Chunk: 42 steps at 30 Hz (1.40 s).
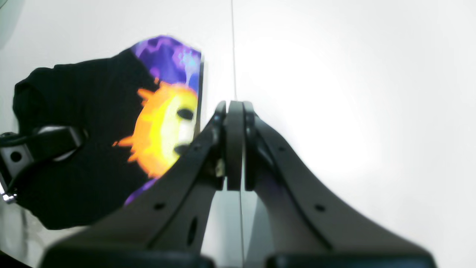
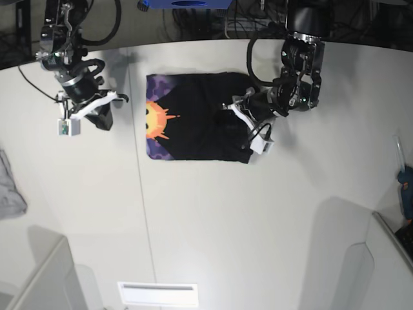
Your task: Fold the T-shirt properly
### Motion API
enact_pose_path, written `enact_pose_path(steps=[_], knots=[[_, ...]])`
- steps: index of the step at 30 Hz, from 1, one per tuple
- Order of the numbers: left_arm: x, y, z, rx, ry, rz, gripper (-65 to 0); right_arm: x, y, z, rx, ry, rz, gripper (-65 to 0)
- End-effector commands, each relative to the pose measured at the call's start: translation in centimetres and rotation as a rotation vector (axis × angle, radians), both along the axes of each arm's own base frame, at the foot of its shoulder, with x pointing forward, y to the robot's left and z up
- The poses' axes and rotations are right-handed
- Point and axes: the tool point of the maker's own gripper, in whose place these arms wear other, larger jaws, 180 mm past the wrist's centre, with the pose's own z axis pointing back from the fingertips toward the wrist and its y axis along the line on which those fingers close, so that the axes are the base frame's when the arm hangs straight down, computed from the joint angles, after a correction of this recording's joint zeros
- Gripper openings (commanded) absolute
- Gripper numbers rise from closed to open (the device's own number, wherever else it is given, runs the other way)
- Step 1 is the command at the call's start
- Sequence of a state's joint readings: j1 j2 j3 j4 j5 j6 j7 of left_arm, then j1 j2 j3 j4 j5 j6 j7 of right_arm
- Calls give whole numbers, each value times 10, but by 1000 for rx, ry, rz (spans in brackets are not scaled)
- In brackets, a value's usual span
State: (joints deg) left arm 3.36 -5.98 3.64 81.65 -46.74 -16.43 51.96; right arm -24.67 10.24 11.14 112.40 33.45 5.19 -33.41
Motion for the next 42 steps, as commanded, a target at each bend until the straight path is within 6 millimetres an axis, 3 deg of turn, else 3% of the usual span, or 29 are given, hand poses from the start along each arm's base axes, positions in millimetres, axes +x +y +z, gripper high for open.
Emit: enact_pose_path(steps=[1, 8, 18, 22, 26, 34, 37, 42], knots=[[-1, 1, 2, 38, -1, -50, -650, 5, -1, 10, -1, -43, 4, -650], [-10, 5, -1, 188, 21, -297, -650, 2, -1, 7, 1, -33, 3, -650], [2, 18, 4, 407, -42, -577, -650, -13, 7, -4, 33, 6, -17, -650], [8, 10, 8, 453, -80, -646, -650, -17, 7, -7, 37, 20, -24, -650], [17, 11, 4, 617, -155, -757, -650, -22, 10, -12, 55, 36, -43, -650], [39, -4, 10, 821, -333, -923, -650, -43, -11, -23, 59, 82, -147, -650], [37, -16, 15, 842, -443, -1033, -650, -53, -12, -27, 56, 105, -151, -650], [33, -18, 10, 965, -594, -1199, -650, -61, -11, -32, 54, 130, -150, -650]])
